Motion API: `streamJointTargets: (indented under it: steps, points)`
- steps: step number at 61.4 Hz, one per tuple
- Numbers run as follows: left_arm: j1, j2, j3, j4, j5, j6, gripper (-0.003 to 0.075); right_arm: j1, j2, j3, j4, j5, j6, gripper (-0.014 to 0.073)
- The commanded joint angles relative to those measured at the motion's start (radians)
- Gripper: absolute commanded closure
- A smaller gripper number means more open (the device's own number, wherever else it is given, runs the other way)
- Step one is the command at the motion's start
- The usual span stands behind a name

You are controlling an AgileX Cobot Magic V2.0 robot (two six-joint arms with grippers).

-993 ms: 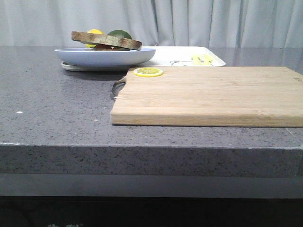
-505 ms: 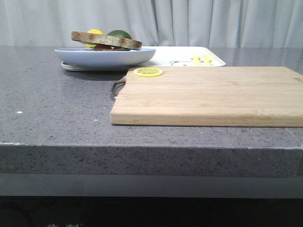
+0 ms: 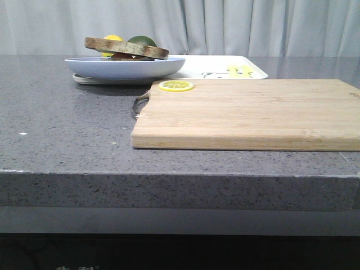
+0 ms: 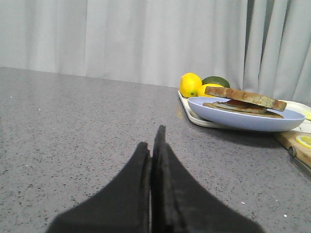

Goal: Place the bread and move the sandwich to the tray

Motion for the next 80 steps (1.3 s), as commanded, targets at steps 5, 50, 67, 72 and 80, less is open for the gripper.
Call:
streamJointTargets:
  steps: [5, 50, 67, 72, 80]
  points:
    - [0.0, -0.02, 0.007, -0.007, -0.081, -0.008, 0.0738, -0.008, -0.024, -0.003, -0.04, -0.11, -0.012, 0.0708]
    - [0.0, -0.02, 0.007, -0.007, -0.081, -0.008, 0.0738, -0.02, -0.023, -0.003, -0.036, -0.063, -0.012, 0.0708]
    - [0.0, -0.02, 0.007, -0.007, -0.081, -0.008, 0.0738, -0.02, -0.023, -0.003, 0.027, -0.1, -0.013, 0.0708]
    - [0.0, -0.02, 0.007, -0.007, -0.081, -0.008, 0.0738, -0.02, -0.023, -0.003, 0.027, -0.094, -0.015, 0.0708]
    - [0.0, -0.02, 0.007, -0.007, -0.081, -0.008, 0.0738, -0.023, -0.023, -0.003, 0.027, -0.102, -0.065, 0.0708]
